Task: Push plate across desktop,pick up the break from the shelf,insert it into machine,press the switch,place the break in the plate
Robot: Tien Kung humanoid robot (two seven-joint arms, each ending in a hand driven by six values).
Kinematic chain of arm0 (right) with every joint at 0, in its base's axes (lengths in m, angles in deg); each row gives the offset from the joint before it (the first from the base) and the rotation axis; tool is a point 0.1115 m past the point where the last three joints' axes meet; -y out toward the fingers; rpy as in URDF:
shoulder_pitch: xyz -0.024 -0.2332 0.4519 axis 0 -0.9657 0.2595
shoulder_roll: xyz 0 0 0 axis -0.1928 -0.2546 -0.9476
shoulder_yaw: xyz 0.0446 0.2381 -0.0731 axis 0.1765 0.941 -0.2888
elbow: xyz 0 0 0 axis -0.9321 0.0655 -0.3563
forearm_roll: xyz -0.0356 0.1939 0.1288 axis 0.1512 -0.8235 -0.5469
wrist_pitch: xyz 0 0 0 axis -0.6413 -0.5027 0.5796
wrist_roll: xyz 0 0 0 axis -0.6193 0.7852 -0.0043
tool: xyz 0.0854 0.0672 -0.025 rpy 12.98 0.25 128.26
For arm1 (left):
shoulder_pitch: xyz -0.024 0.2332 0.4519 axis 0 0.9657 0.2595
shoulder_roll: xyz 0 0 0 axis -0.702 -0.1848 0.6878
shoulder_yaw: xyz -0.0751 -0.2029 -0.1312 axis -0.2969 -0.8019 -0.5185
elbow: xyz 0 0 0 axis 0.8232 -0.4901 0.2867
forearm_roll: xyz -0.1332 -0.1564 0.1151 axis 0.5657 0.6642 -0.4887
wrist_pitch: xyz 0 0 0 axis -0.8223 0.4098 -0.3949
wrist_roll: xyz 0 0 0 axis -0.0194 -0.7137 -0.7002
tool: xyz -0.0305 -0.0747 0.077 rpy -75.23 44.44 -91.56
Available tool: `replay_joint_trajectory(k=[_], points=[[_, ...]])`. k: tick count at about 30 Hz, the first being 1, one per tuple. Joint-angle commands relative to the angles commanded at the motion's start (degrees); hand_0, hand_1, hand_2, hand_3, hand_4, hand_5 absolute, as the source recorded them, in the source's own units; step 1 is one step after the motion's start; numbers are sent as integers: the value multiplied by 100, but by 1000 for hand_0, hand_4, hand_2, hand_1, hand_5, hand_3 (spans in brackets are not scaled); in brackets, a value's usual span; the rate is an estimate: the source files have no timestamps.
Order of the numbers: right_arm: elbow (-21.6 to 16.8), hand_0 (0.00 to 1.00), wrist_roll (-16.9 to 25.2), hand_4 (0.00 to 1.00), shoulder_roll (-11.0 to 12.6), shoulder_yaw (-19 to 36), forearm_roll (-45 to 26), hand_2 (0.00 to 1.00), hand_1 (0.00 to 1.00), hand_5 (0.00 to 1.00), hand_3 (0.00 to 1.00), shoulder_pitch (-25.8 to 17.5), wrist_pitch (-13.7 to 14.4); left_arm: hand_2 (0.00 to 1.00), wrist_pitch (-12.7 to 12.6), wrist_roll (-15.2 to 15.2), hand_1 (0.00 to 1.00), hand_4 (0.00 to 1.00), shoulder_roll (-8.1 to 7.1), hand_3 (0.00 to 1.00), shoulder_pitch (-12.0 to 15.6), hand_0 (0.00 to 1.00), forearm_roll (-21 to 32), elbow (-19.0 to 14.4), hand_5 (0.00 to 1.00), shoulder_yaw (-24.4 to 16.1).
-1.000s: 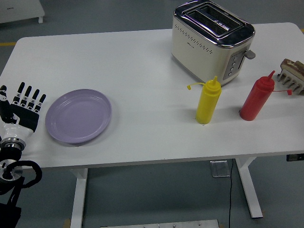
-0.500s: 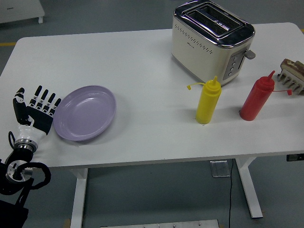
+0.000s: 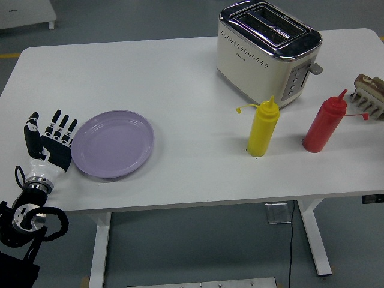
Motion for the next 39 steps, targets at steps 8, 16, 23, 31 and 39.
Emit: replay_joint_trajectory(k=[8, 16, 23, 31, 39], points=[[106, 887, -257, 739, 149, -361, 1595, 836, 832, 278, 817, 174, -315, 998, 44, 12, 950, 640, 47, 932, -115, 920, 62, 58, 998, 244], [250, 898, -395, 743, 217, -635, 3130, 847, 841, 266, 837, 342, -559, 998, 74, 15, 946, 642, 118, 924, -288, 911, 151, 127, 998, 622], [417, 898, -452, 745, 225, -860, 4391, 846, 841, 258, 836, 524, -629, 998, 88, 10, 944, 642, 211, 921, -456, 911, 249, 177, 998, 1041], [686, 858, -505, 746, 196, -1121, 5221, 833, 819, 255, 827, 773, -604, 998, 110, 11, 941, 644, 320, 920, -677, 909, 340, 205, 998, 1484], [991, 635, -526, 717, 123, -1342, 5389, 659, 664, 220, 708, 1002, -538, 995, 123, 13, 938, 647, 388, 916, -807, 906, 406, 196, 998, 1818]])
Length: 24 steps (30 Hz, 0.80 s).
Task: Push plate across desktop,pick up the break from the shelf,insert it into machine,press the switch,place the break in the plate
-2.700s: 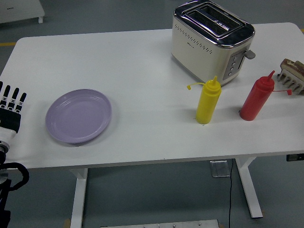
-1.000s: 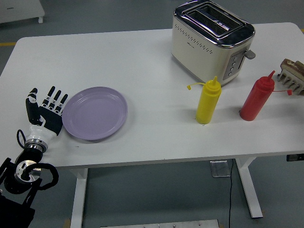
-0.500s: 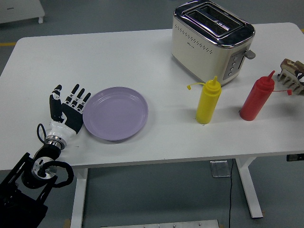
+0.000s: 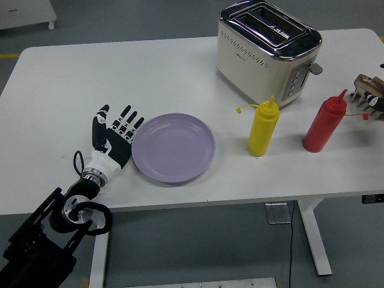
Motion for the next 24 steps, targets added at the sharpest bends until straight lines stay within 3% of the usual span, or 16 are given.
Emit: replay_joint_trajectory(k=[5, 6, 11, 12, 23, 24], points=[[162, 635, 34, 717, -36, -114, 26, 659, 664, 220, 708, 118, 48, 995, 24, 2, 938, 647, 28, 916, -51, 906, 47, -11, 998, 161], [179, 523, 40, 656, -38, -130, 33, 575, 582, 158, 629, 133, 57, 991, 27, 2, 935, 647, 32, 915, -58, 906, 52, -15, 998, 177], [253, 523, 59, 656, -46, -201, 87, 575, 582, 158, 629, 200, 115, 991, 35, 0, 935, 647, 40, 915, -86, 906, 64, -47, 998, 224], [280, 437, 49, 520, -46, -222, 123, 536, 513, 47, 557, 221, 139, 993, 35, 0, 933, 649, 41, 915, -96, 903, 62, -58, 998, 224], [484, 405, -8, 508, -32, -290, 336, 533, 491, 42, 550, 330, 272, 991, 19, -6, 933, 651, 35, 915, -93, 900, 3, -207, 998, 87], [493, 339, -5, 475, -28, -292, 347, 512, 456, 20, 532, 332, 279, 989, 18, -8, 932, 652, 33, 903, -87, 899, -2, -223, 998, 49]])
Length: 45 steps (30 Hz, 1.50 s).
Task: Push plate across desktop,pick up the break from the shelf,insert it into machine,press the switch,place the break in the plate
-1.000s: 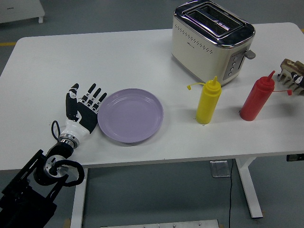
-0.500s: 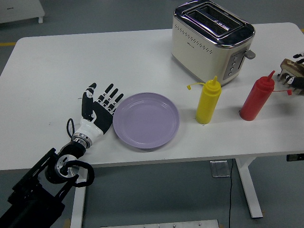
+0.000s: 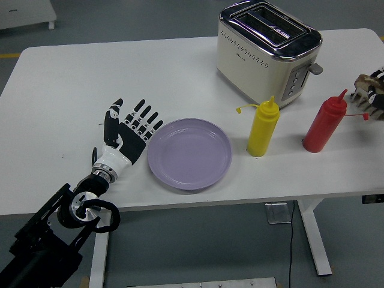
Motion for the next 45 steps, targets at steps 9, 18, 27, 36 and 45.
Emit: replay_joint_trajectory(k=[9, 18, 27, 36, 45], points=[[-58, 312, 89, 457, 53, 7, 16, 498, 440, 19, 524, -10, 269, 985, -24, -11, 928, 652, -32, 901, 92, 896, -99, -170, 998, -491], [-530, 308, 228, 408, 214, 124, -12, 494, 431, 2, 517, -48, 585, 924, -244, -137, 869, 651, -101, 819, 320, 838, -45, -456, 998, -1209], [-1142, 309, 373, 386, 425, 145, -262, 486, 420, 2, 515, 77, 924, 923, -290, -180, 864, 651, -425, 811, 783, 831, 133, -806, 998, -1992], [-1532, 299, 391, 387, 668, -109, -628, 476, 404, 2, 511, 644, 1104, 922, -272, -171, 861, 651, -679, 806, 1391, 830, 127, -1172, 998, -2798], [-1603, 316, 103, 368, 585, -686, -1125, 471, 397, 2, 509, 1583, 1188, 922, -232, -182, 861, 637, -698, 806, 1685, 830, 176, -1284, 998, -3257]])
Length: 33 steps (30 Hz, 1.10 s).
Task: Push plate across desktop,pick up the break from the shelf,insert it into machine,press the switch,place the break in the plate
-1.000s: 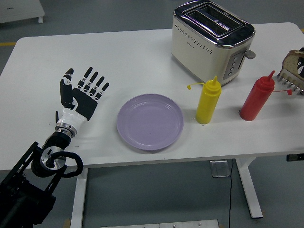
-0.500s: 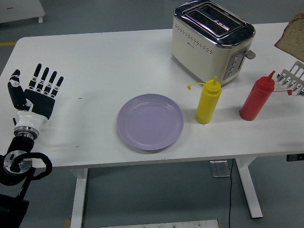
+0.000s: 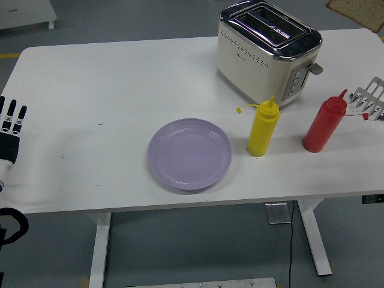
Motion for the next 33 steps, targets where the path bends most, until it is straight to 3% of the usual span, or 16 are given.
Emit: replay_joint_trajectory(k=[4, 17, 26, 33], points=[[130, 323, -266, 340, -162, -310, -286, 468, 394, 2, 511, 470, 21, 922, 11, 5, 860, 635, 2, 805, 9, 830, 15, 15, 998, -13], [1040, 322, -1563, 325, -1008, -1287, -915, 463, 387, 2, 506, 1982, 557, 922, 28, 13, 861, 635, -11, 805, -8, 829, -4, 57, 998, 26], [1776, 334, -2375, 299, -1640, -1712, -705, 459, 386, 2, 500, 2453, 735, 922, 27, 18, 861, 634, -8, 806, -11, 827, -15, 65, 998, 61], [2150, 330, -2613, 309, -2051, -1992, -344, 459, 383, 2, 502, 2577, 777, 923, 20, 25, 860, 634, -2, 805, -25, 827, -21, 73, 998, 78]])
